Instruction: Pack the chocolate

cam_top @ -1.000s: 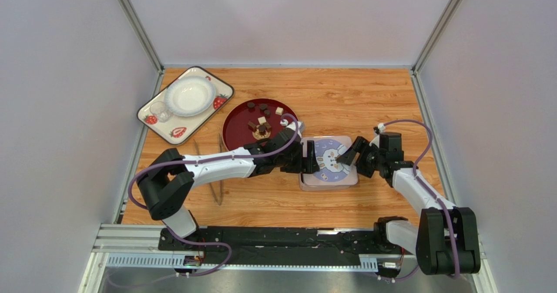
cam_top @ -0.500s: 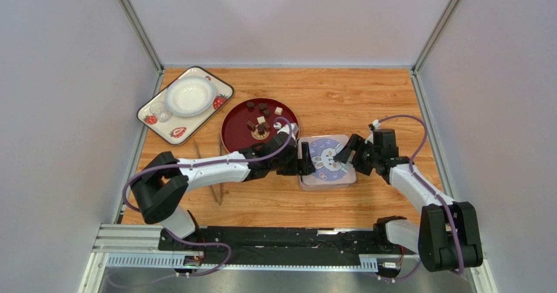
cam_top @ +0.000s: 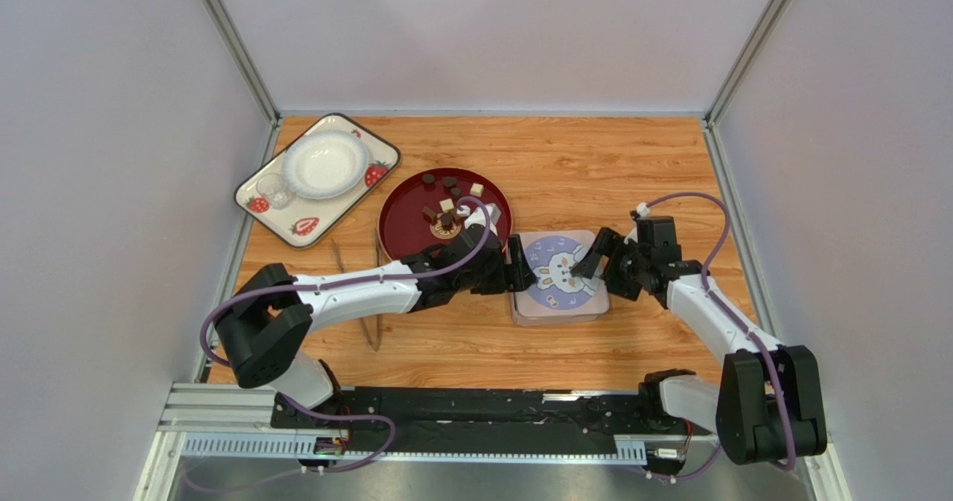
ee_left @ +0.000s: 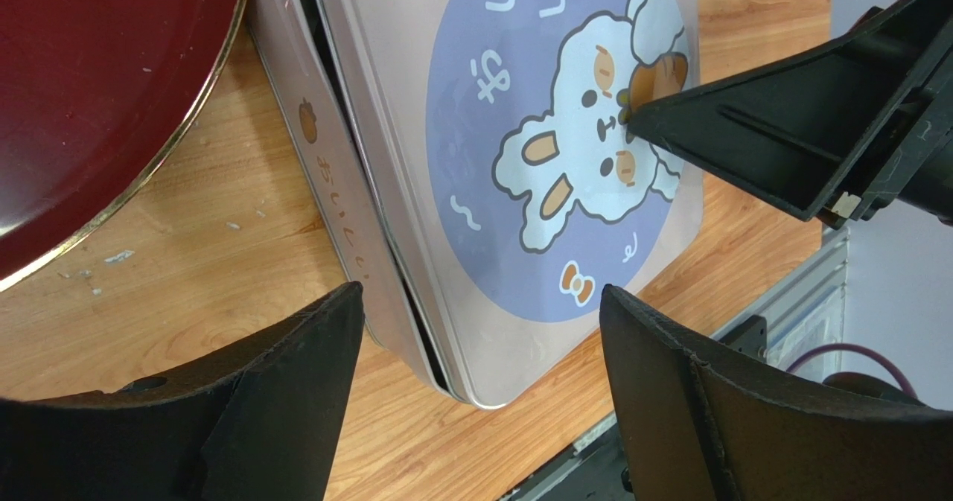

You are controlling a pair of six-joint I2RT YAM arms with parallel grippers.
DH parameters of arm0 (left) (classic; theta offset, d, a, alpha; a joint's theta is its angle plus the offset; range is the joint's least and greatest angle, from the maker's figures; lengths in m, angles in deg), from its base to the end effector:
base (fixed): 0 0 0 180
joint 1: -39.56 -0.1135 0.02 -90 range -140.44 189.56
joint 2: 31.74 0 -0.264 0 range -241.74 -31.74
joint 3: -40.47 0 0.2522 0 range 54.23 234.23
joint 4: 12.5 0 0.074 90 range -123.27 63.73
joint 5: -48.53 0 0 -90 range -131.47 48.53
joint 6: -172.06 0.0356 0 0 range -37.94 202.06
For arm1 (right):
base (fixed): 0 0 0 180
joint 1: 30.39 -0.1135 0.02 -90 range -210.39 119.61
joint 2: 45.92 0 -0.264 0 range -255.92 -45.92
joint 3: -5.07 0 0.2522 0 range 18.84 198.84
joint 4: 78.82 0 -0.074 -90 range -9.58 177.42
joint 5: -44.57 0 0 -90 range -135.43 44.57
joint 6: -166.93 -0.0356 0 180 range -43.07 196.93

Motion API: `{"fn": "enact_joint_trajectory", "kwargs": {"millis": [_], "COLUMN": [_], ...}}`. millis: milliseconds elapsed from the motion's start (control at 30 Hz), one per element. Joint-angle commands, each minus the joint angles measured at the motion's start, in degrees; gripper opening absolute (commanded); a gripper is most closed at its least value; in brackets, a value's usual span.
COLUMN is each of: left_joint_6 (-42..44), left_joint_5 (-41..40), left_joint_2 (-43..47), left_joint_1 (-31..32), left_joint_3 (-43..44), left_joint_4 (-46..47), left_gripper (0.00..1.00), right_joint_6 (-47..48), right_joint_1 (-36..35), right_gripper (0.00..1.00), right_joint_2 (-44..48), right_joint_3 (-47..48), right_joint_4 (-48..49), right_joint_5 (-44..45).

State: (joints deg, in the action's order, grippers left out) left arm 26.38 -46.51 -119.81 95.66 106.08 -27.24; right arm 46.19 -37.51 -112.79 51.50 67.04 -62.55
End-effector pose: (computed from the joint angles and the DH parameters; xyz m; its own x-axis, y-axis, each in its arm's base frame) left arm 0.1874 -0.2733 0.2148 -0.8407 -0.2239 -0.4930 0.1657 0.7605 -0.6279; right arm 0.2123 0.0371 0.1802 -0.8421 0.3871 -0.3755 0.1660 0.8485 0.5024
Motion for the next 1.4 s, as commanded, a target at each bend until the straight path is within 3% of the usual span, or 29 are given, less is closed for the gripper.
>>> {"fn": "enact_joint_trajectory", "kwargs": {"millis": [0, 467, 700, 933, 1367], "left_joint_6": [-0.75, -0.39, -1.45, -1.36, 4.00], "left_joint_5": [-0.32, 3.28, 4.69, 2.76, 3.02], "left_joint_2": [1.15, -3.07, -5.00, -3.34, -3.24], "left_joint_1": [-0.64, -1.69, -1.69, -1.87, -7.49], "left_joint_3": [0.09, 1.93, 1.94, 0.88, 3.95], "left_joint_4": [2.64, 3.87, 4.84, 4.14, 2.38], "left_gripper": [0.86, 0.86, 0.86, 0.78, 0.78], "right_joint_6": [1.74, 0.60, 0.33, 1.12, 3.06], "right_joint_1": [-0.27, -1.67, -3.17, -3.17, -0.97], "right_gripper": [0.83, 0.83, 0.83, 0.82, 0.77], "right_joint_2": [1.22, -0.01, -1.24, -2.91, -5.90], "right_joint_3": [3.72, 6.44, 7.15, 6.97, 13.91], "right_joint_4": [-2.29, -1.68, -1.94, -2.82, -3.00], "right_joint_5": [2.27, -1.51, 0.86, 3.77, 3.51]}}
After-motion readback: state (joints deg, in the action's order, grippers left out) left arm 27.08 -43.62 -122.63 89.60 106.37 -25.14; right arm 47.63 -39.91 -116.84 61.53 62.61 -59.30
